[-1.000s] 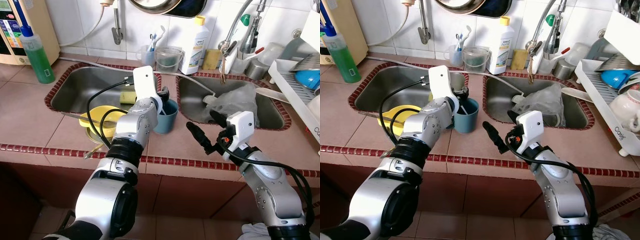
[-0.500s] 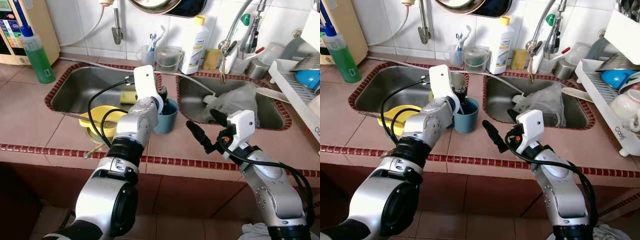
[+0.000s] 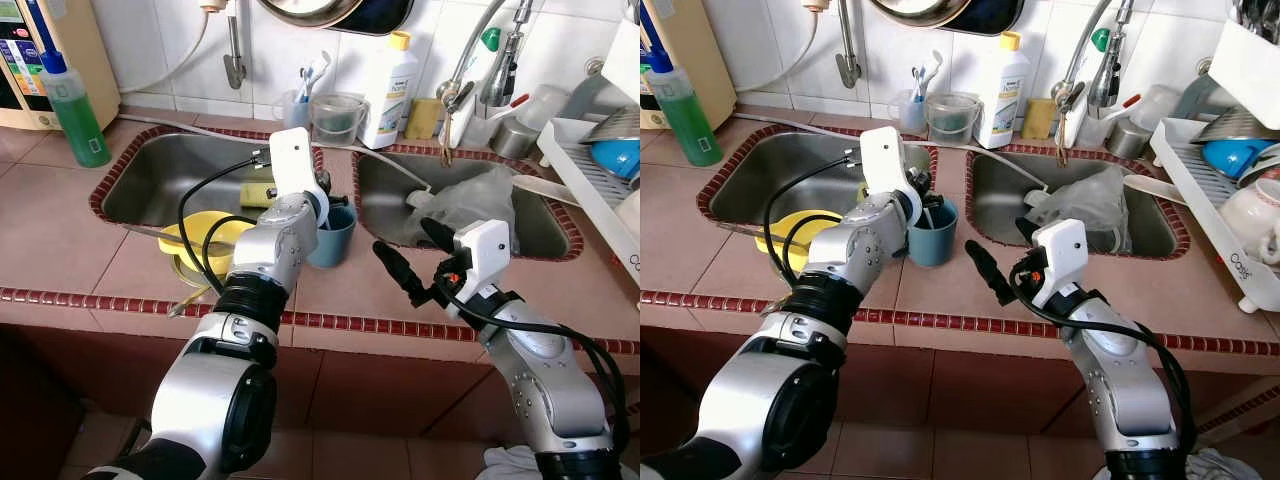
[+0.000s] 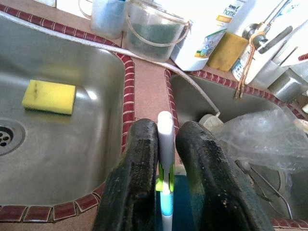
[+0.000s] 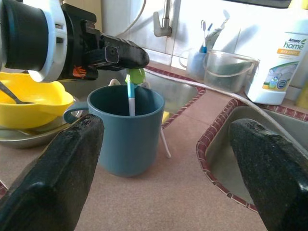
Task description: Kitchen organization
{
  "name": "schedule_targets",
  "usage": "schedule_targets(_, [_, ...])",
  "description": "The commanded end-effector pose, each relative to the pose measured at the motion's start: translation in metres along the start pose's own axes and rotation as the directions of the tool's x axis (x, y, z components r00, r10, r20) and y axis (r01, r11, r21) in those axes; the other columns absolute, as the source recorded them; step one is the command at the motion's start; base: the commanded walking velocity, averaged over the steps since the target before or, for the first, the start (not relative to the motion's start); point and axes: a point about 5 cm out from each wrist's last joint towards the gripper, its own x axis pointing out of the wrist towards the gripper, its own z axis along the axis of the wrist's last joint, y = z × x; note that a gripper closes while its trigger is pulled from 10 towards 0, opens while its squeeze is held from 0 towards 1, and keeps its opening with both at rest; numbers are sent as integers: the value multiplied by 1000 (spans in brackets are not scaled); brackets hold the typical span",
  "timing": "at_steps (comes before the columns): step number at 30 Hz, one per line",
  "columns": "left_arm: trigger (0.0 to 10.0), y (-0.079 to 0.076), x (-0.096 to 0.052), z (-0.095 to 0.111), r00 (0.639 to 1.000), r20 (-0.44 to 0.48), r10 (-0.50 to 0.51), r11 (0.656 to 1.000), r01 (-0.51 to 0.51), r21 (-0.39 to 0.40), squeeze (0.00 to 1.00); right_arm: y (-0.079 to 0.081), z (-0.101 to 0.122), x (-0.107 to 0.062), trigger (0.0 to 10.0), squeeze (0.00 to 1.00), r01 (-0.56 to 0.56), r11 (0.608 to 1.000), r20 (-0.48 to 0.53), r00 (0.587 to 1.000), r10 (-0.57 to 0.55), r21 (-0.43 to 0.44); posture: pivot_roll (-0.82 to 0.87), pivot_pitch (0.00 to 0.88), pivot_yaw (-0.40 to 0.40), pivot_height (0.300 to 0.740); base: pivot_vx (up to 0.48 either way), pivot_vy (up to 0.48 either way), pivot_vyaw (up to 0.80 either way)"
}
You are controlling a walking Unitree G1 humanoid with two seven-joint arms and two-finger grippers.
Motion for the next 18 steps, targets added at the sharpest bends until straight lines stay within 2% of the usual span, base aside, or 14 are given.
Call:
schedule_targets(1, [0, -17, 0, 4, 999, 9, -49, 999, 49, 1, 0, -2, 2, 1, 10000, 0, 2, 1000, 1, 1000, -2, -10, 29, 0, -29, 740, 0, 0, 0])
schedule_targets(18, [0, -18, -1, 9, 996, 16, -87, 996, 87, -1, 0, -2, 2, 3, 10000, 0, 9, 1000, -2, 1000, -9, -11, 33, 0, -27, 740, 0, 0, 0])
